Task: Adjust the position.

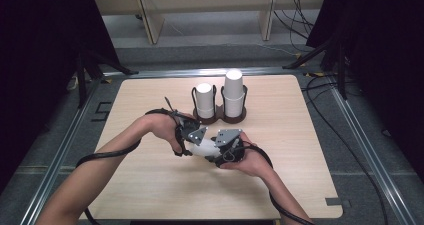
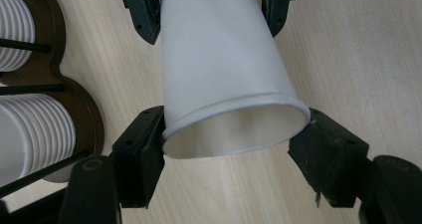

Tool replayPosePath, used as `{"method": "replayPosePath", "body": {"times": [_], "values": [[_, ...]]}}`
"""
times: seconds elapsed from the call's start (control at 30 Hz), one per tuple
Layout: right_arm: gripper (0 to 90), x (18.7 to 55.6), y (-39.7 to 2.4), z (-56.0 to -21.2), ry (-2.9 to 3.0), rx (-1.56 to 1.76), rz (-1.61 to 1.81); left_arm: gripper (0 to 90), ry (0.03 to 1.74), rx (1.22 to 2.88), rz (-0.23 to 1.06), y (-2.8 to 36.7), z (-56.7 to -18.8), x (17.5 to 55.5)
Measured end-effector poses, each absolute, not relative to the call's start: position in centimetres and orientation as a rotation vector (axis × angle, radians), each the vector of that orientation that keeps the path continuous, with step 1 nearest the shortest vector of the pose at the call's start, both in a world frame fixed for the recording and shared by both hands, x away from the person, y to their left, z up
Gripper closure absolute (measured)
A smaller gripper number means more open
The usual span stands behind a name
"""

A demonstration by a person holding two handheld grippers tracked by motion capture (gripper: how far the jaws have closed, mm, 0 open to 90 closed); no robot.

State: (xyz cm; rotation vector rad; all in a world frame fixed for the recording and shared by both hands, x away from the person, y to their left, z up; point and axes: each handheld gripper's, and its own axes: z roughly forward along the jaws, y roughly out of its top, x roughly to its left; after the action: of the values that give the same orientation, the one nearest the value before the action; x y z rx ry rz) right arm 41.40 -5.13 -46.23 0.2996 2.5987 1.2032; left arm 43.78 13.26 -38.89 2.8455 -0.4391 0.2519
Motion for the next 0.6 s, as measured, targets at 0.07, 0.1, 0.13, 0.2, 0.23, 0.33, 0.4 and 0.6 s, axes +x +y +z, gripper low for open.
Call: {"method": "replayPosePath", "body": {"times": [0.07,0.1,0.13,0.2,0.23,0.33,0.4,0.6], "values": [[30.6,41.44,-5.11,-46.25,2.593,0.286,1.201,31.3,-0.44,2.843,0.251,13.27,-38.89,43.78],[31.0,41.45,-5.11,-46.26,2.592,0.285,1.201,31.3,-0.44,2.843,0.251,13.27,-38.89,43.78],[31.5,41.45,-5.11,-46.28,2.592,0.285,1.201,31.3,-0.442,2.843,0.251,13.26,-38.88,43.78],[31.9,41.3,-5.1,-46.34,2.606,0.318,1.204,31.3,-0.47,2.855,0.261,13.2,-38.71,43.85],[32.0,41.3,-5.1,-46.35,2.606,0.318,1.204,31.3,-0.445,2.839,0.255,13.21,-38.81,43.74],[32.5,41.3,-5.11,-46.41,2.606,0.316,1.204,31.3,-0.45,2.837,0.255,13.17,-38.74,43.74],[32.7,41.45,-5.12,-46.42,2.6,0.283,1.204,31.3,-0.451,2.835,0.254,13.14,-38.7,43.73],[33.6,41.21,-5.26,-46.48,2.598,0.296,1.2,31.4,-0.453,2.831,0.255,13.07,-38.64,43.71]]}}
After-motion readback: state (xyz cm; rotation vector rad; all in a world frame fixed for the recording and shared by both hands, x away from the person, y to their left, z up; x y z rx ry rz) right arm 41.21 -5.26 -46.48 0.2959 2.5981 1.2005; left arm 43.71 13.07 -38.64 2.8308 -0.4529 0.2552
